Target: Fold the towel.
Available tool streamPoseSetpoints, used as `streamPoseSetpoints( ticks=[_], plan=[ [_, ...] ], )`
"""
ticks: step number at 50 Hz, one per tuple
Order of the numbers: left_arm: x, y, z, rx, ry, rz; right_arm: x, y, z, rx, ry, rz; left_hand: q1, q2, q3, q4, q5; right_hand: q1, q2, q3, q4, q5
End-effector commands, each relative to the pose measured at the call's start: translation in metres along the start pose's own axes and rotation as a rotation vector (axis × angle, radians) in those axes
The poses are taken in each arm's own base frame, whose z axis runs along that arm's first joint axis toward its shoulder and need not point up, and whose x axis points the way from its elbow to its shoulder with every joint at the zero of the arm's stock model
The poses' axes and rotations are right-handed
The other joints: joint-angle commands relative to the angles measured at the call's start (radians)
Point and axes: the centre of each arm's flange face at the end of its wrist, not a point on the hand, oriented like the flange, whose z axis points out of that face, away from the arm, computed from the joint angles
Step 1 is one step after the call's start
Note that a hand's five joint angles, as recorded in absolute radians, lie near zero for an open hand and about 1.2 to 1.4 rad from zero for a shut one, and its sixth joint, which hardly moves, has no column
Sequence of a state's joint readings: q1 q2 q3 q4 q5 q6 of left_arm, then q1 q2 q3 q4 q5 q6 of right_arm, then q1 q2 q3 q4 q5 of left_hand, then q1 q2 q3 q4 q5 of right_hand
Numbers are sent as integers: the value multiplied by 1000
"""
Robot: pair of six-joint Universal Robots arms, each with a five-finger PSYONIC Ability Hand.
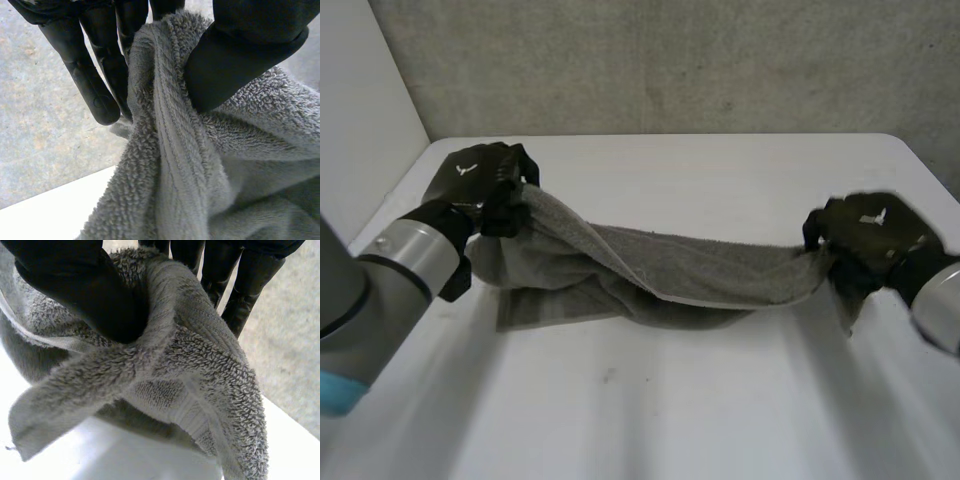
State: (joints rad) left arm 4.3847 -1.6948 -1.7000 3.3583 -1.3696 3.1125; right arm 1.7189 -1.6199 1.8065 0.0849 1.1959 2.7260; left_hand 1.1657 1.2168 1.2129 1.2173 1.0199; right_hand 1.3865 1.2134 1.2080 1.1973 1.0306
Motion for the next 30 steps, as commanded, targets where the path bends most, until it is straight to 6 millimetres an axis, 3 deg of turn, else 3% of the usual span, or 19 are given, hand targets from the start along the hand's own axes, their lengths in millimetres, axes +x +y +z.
streamPoseSetpoints(
  ticks=[1, 6, 8, 9, 10, 11, 13, 17, 18, 19, 21, 22, 24, 25, 26, 27, 28, 29, 30],
  plan=[
    [12, -27, -43, -48, 15, 2, 31, -39, -24, -92, -31, -115, 231, 180, 183, 179, 202, 10, 183, 188, 199, 191],
    [14, -12, -53, -137, 18, 4, 33, -36, -26, -200, -103, -197, 231, 180, 183, 179, 202, 10, 183, 188, 199, 191],
    [13, 11, -50, -217, 24, 32, 34, -16, -10, -296, -162, -199, 231, 180, 183, 179, 202, 10, 183, 188, 199, 191],
    [13, 11, -50, -218, 24, 33, 34, -16, -10, -296, -162, -199, 231, 180, 183, 179, 202, 10, 183, 188, 199, 191],
    [11, 27, -45, -275, 28, 58, 34, -5, -2, -336, -185, -189, 231, 180, 183, 179, 202, 10, 183, 188, 199, 191],
    [11, 28, -45, -276, 28, 58, 34, -5, -2, -336, -185, -189, 231, 180, 183, 179, 202, 10, 183, 188, 199, 191],
    [8, 58, -33, -377, 48, 122, 37, 12, 13, -391, -201, -175, 231, 180, 183, 179, 202, 10, 183, 188, 199, 191],
    [3, 71, -12, -400, 63, 191, 45, 19, 33, -409, -182, -179, 231, 180, 183, 179, 202, 10, 183, 188, 199, 191],
    [0, 71, 2, -379, 62, 218, 49, 16, 47, -383, -160, -200, 231, 180, 183, 179, 202, 10, 183, 188, 199, 191],
    [0, 71, 2, -379, 62, 219, 52, 9, 60, -332, -132, -225, 231, 180, 183, 179, 202, 10, 183, 188, 199, 191],
    [-6, 51, 33, -262, 47, 253, 57, -3, 73, -258, -88, -238, 231, 180, 183, 179, 202, 10, 183, 188, 199, 191],
    [-6, 51, 33, -261, 47, 253, 57, -3, 73, -257, -88, -238, 231, 180, 183, 179, 202, 10, 183, 188, 199, 191],
    [-11, 7, 65, -48, 20, 297, 75, -38, 96, -40, 39, -258, 231, 180, 183, 179, 202, 10, 183, 188, 199, 191],
    [-11, 7, 65, -46, 20, 297, 75, -38, 96, -39, 39, -259, 231, 180, 183, 179, 202, 10, 183, 188, 199, 191],
    [-11, -22, 78, 84, 7, 319, 86, -58, 104, 90, 110, -267, 231, 180, 183, 179, 202, 10, 183, 188, 199, 191],
    [-11, -22, 78, 86, 7, 319, 96, -79, 110, 224, 177, -275, 231, 180, 183, 179, 202, 10, 183, 188, 199, 191],
    [-11, -54, 88, 230, -8, 337, 96, -79, 110, 225, 177, -275, 231, 180, 183, 179, 202, 10, 183, 188, 199, 191],
    [-10, -86, 95, 373, -21, 342, 105, -99, 112, 359, 237, -281, 231, 180, 183, 179, 202, 10, 183, 188, 199, 191],
    [-10, -86, 95, 375, -21, 342, 105, -99, 112, 360, 237, -281, 231, 180, 183, 179, 202, 10, 183, 188, 199, 191]
  ],
)
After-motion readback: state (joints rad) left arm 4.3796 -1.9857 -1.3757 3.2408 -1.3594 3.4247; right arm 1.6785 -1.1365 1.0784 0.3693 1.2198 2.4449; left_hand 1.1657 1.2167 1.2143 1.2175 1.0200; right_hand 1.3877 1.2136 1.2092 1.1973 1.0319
